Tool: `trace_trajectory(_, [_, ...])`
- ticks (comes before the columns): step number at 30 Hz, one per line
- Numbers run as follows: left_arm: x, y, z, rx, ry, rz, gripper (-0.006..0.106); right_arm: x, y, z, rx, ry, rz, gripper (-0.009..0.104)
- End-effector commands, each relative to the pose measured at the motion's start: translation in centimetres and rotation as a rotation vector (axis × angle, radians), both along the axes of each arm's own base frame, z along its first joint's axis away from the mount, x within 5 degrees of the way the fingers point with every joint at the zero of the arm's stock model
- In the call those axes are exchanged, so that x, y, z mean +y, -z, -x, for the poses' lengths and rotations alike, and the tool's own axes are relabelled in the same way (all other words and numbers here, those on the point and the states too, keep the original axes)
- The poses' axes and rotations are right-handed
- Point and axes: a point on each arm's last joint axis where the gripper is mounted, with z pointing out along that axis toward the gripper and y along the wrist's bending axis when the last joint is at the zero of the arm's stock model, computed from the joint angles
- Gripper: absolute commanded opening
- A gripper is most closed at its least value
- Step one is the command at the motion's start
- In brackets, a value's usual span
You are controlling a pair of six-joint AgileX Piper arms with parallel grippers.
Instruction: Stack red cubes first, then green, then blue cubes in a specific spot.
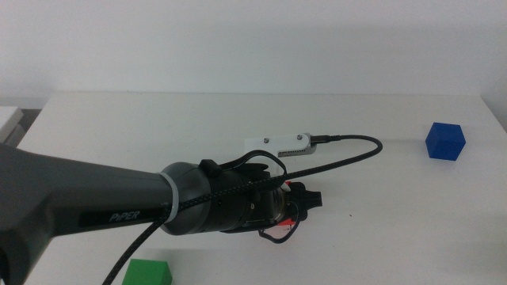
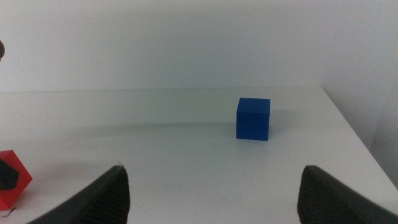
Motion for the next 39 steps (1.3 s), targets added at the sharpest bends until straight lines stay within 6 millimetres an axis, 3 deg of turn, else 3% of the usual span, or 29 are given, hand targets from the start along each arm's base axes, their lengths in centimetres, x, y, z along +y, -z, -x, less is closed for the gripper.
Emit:
trace_trajectory(1, [0.0, -0.2, 0.0, -0.004, 0.001, -0.008, 0.003, 0.0, 0.0, 0.0, -0.012, 0.001, 0.012, 0.093])
trace_trajectory(11, [0.1, 0.0, 0.0, 0.0, 0.007, -0.032, 0.026, 0.0, 0.0, 0.0, -0.012, 0.001, 0.012, 0.093])
trace_trajectory(12, [0.0, -0.1, 0.0, -0.002, 0.016, -0.028, 0.042, 0.0, 0.0, 0.0, -0.012, 0.001, 0.012, 0.093])
trace_trajectory(15, [0.0, -0.1, 0.0, -0.002, 0.018, -0.022, 0.063, 0.0, 0.0, 0.0, -0.012, 0.001, 0.012, 0.093])
trace_trajectory(21, [0.1, -0.1, 0.1, -0.002, 0.013, -0.029, 0.092, 0.0, 0.0, 0.0, -0.012, 0.001, 0.012, 0.093])
trace_trajectory(23, [0.2, -0.9, 0.1, -0.014, 0.006, -0.023, 0.094, 0.0, 0.0, 0.0, -0.012, 0.001, 0.012, 0.093])
trace_trajectory(27, [2.1, -6.5, 1.0, -0.103, 0.05, -0.084, 0.094, 0.0, 0.0, 0.0, -0.012, 0.001, 0.012, 0.093])
trace_trajectory(31, [6.7, -15.0, 4.1, -0.155, 0.099, -0.182, 0.094, 0.0, 0.0, 0.0, -0.012, 0.001, 0.012, 0.093])
trace_trajectory(33, [9.5, -18.0, 5.8, -0.109, 0.104, -0.213, 0.094, 0.0, 0.0, 0.0, -0.012, 0.001, 0.012, 0.093])
trace_trajectory(36, [14.0, -21.0, 8.3, 0.008, 0.102, -0.23, 0.094, 0.0, 0.0, 0.0, -0.012, 0.001, 0.012, 0.093])
trace_trajectory(39, [17.3, -22.3, 9.4, 0.024, 0.124, -0.21, 0.094, 0.0, 0.0, 0.0, -0.012, 0.001, 0.012, 0.093])
